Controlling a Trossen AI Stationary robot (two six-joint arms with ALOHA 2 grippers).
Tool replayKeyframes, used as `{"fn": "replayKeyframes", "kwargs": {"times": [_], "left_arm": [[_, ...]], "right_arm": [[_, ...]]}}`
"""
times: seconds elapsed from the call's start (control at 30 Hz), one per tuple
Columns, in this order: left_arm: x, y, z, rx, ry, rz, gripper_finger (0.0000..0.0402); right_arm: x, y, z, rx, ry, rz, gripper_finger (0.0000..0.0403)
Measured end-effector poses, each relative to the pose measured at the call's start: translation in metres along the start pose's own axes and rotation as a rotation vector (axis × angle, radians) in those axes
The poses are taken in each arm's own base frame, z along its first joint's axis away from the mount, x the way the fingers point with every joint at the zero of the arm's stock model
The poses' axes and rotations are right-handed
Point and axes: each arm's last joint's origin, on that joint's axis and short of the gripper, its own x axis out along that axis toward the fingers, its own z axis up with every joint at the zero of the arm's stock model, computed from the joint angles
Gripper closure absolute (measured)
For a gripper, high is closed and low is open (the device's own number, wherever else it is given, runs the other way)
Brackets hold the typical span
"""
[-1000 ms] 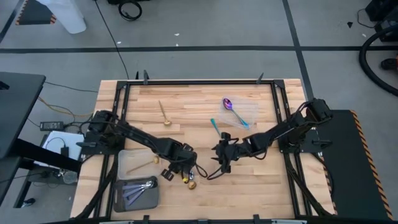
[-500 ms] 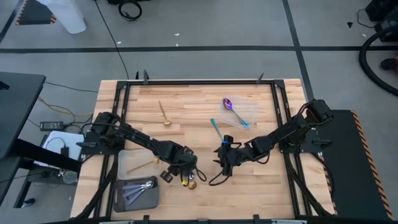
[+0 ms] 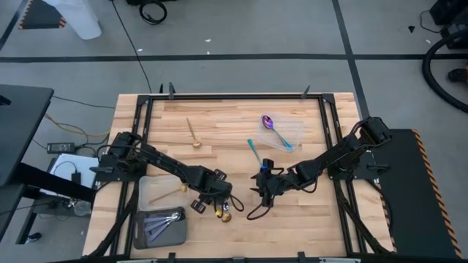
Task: Sort silverware by color (type)
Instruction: Put the gold spoon into the bottom transparent bin
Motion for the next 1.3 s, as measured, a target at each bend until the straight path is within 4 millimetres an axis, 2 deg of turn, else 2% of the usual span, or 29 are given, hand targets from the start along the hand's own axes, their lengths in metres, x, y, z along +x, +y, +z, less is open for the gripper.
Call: {"fn": "replayKeyframes", "kwargs": {"times": [0.3,0.43,0.6,0.8,1.1,1.3], "left_arm": [[0.004,-0.001,0.0,0.012,0.011,-0.024,0.029],[0.015,-0.003,-0.001,0.032,0.044,-0.047,0.033],[0.017,-0.005,-0.002,0.035,0.058,-0.051,0.0385],[0.015,-0.006,-0.003,0.04,0.079,-0.011,0.0386],[-0.004,-0.005,0.004,0.022,0.088,0.012,0.0387],[-0.014,-0.003,0.01,-0.027,0.096,0.02,0.0392]], "right_arm": [[0.002,-0.005,0.004,-0.055,-0.025,-0.022,0.0195],[0.002,-0.005,0.004,-0.081,-0.028,-0.019,0.0195],[0.002,-0.005,0.006,-0.124,-0.045,-0.019,0.0195],[0.004,-0.011,0.007,-0.148,-0.044,-0.035,0.0195],[0.008,-0.02,0.011,-0.186,-0.058,-0.066,0.0195],[0.007,-0.024,0.014,-0.209,-0.08,-0.167,0.0195]]}}
